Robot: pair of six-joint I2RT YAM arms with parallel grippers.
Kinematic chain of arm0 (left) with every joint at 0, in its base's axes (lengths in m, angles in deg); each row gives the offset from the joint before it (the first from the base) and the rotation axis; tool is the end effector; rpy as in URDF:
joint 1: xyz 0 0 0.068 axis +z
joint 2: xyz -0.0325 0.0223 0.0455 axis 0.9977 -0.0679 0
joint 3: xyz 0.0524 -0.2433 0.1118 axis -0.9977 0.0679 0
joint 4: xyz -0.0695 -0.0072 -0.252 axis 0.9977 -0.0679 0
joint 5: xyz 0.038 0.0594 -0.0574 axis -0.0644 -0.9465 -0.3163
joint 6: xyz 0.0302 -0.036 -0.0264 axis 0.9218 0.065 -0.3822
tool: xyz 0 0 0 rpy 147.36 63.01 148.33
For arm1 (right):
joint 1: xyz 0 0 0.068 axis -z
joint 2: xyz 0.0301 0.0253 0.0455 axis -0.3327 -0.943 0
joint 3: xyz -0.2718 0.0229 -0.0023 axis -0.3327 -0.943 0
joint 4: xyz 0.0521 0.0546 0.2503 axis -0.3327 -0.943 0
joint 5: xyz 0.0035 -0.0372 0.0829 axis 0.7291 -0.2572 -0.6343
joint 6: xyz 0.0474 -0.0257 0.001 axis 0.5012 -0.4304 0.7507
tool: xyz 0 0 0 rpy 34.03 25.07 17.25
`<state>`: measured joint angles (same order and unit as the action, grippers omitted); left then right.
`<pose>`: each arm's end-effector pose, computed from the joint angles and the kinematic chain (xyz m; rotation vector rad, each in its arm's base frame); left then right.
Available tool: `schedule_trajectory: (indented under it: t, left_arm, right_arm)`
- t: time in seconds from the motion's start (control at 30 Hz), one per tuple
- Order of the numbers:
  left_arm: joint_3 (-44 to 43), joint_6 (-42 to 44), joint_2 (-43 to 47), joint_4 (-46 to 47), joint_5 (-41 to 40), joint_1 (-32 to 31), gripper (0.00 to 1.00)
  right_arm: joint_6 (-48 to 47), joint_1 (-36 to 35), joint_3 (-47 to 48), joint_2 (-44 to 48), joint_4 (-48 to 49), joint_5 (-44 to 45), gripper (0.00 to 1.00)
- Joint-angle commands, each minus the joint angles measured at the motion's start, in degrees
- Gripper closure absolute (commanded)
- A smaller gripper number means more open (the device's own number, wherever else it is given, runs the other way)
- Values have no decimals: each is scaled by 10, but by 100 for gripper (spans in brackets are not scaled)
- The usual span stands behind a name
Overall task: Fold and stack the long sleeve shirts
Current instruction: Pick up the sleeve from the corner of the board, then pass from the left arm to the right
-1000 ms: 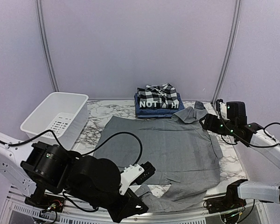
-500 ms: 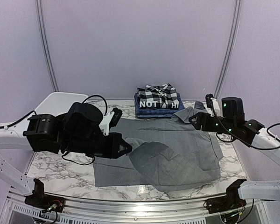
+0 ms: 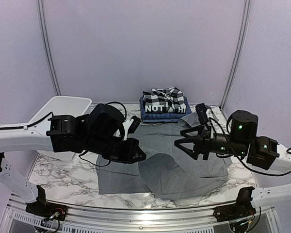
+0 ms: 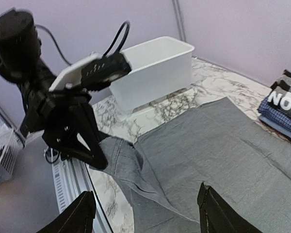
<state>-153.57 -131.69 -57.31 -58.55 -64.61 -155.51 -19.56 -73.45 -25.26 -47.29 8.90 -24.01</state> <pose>0.1145 -0.3071 0.3298 0.5006 2.3627 -1.1091 0.1086 0.1603 0.3268 -0.7748 1.7479 0.9921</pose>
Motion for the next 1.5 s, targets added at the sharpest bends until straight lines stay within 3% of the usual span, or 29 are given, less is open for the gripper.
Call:
schedule_trajectory:
  t: [0.0,0.2,0.63,0.83,0.93,1.0,1.07,1.17,1.47]
  left_arm:
    - [-25,42,-9,18,56,3,100]
    - [-13,57,-6,17,65,3,100]
    - [-22,71,-16,18,56,3,100]
    - [-20,73,-15,17,50,4,100]
    - [-12,68,-10,15,40,5,100]
    - [-2,56,-2,11,26,9,83]
    - [14,42,14,6,-3,12,63]
    - [53,26,53,5,-44,12,45]
    - [207,-20,146,-84,-108,10,47]
  right_arm:
    - [-61,-55,16,-64,21,23,32]
    - [-84,-78,51,-132,17,3,33]
    - [-64,-97,42,-167,48,-22,44]
    - [-51,-98,45,-182,60,-12,64]
    - [-37,-98,41,-177,65,12,88]
    - [-20,-98,41,-174,60,44,100]
    - [-7,-99,42,-173,48,75,100]
    - [18,-100,33,-163,45,128,100]
    - [44,-100,17,-155,42,187,100]
